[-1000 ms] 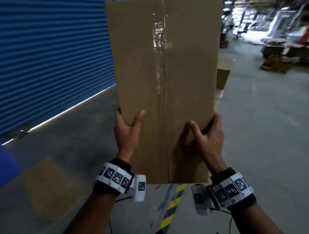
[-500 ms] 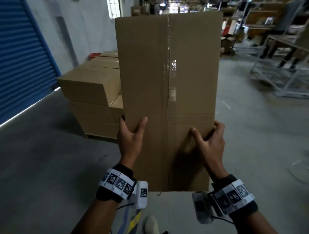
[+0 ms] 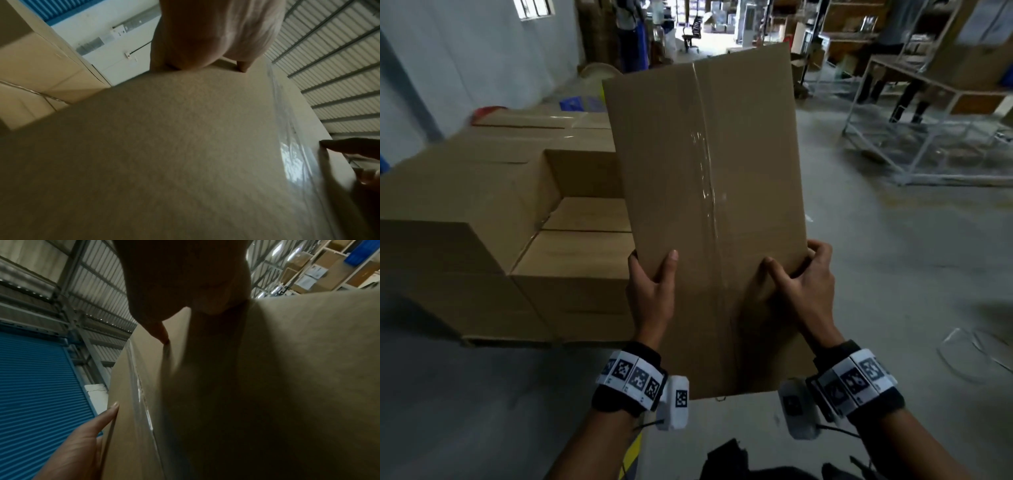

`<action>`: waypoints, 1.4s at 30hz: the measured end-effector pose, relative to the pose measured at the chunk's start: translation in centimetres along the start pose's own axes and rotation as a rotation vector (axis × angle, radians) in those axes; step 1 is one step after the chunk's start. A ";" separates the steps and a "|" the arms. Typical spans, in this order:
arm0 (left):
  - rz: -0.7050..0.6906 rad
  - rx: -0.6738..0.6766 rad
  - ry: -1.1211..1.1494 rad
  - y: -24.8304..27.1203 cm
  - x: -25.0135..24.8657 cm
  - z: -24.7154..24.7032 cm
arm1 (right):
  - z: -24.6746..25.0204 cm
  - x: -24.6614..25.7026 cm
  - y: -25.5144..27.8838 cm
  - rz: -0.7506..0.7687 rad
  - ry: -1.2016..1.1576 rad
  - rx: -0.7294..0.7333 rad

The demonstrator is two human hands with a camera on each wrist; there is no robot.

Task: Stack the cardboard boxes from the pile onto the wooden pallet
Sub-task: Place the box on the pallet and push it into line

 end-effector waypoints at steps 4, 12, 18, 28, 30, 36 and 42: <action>0.014 0.003 -0.039 -6.2 0.9 -6.5 | -1.7 -3.6 -8.3 -0.041 -0.013 -0.001; 0.021 -0.122 -0.092 -17.9 4.7 -20.0 | -6.7 -12.8 -26.9 -0.040 -0.069 0.125; 0.063 -0.252 -0.063 -24.2 5.3 -28.4 | -8.9 -15.2 -40.7 0.026 -0.072 0.286; 0.132 -0.619 -0.117 -33.3 7.7 -28.2 | -23.3 -13.6 -52.2 0.167 -0.092 0.653; 0.139 -0.707 -0.152 -35.6 8.9 -27.1 | -27.7 -13.3 -53.9 0.195 -0.087 0.713; 0.160 -0.938 -0.179 -40.9 11.7 -23.0 | -39.4 -10.5 -56.2 0.318 -0.090 0.861; 0.231 -1.081 -0.134 -45.5 13.8 -17.9 | -49.5 -6.3 -57.1 0.374 -0.083 1.034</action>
Point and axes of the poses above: each hand's wrist, its own y-axis away from the middle knuckle, its own z-axis out of the back of the hand, x = y × z, the point moved 4 cm from there along -y, towards the middle knuckle, and after that the axes turned 1 degree about z, right-handed, at the moved point
